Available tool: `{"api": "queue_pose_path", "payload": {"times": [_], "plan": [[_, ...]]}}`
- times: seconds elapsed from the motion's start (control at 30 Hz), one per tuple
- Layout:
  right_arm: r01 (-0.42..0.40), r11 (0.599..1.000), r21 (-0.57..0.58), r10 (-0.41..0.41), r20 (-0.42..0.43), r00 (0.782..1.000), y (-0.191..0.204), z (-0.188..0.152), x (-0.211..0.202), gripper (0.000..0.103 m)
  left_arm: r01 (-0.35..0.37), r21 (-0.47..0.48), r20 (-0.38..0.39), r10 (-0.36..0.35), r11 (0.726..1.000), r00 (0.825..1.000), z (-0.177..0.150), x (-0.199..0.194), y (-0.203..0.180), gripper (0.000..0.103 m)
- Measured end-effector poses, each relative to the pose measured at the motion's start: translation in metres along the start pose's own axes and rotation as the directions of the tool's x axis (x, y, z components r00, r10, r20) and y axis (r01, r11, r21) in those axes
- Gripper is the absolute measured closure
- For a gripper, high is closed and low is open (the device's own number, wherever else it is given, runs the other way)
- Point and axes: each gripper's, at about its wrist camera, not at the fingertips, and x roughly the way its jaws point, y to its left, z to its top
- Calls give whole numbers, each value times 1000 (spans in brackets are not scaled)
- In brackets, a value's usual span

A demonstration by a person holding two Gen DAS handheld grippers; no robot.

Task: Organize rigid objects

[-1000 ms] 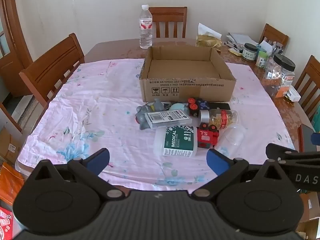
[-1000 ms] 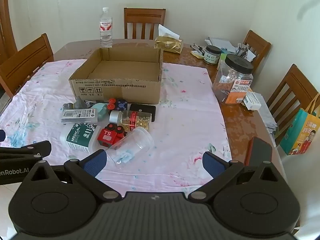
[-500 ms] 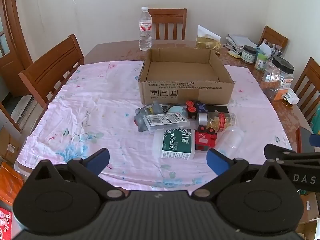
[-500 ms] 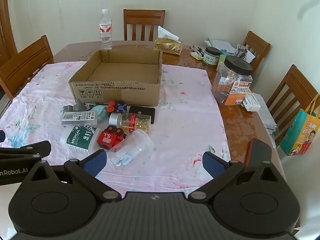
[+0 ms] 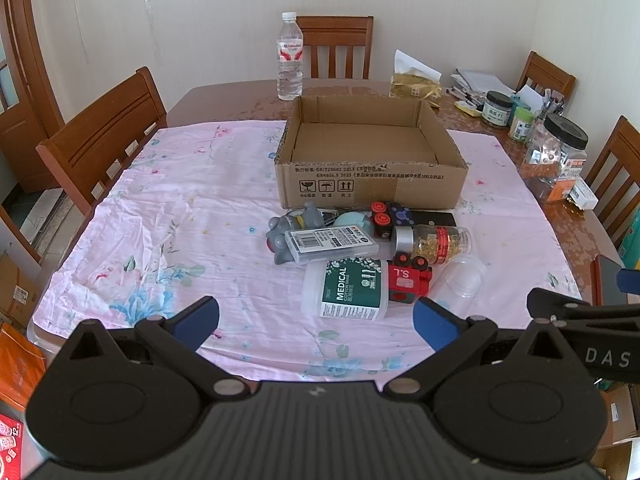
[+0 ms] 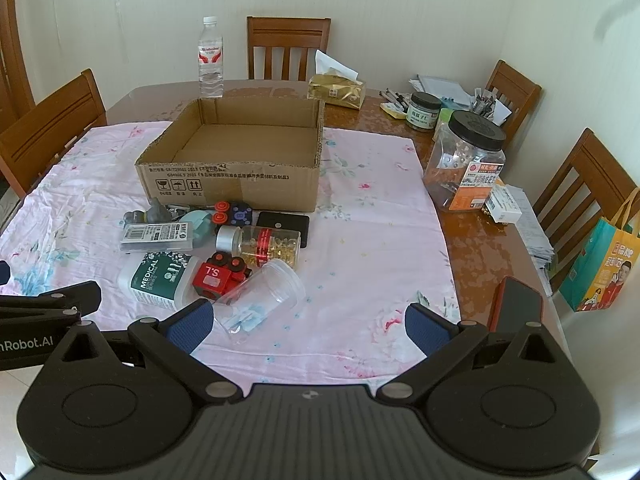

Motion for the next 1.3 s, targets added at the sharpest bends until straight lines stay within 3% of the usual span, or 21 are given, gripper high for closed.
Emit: {"api": "queue_pose_path", "payload": {"times": [1.3], "plan": [[-4,1000,-6,4,2,1000,-1,4,3,0,0,-3,-3,0,1000,1000,3,1,1,0]]}}
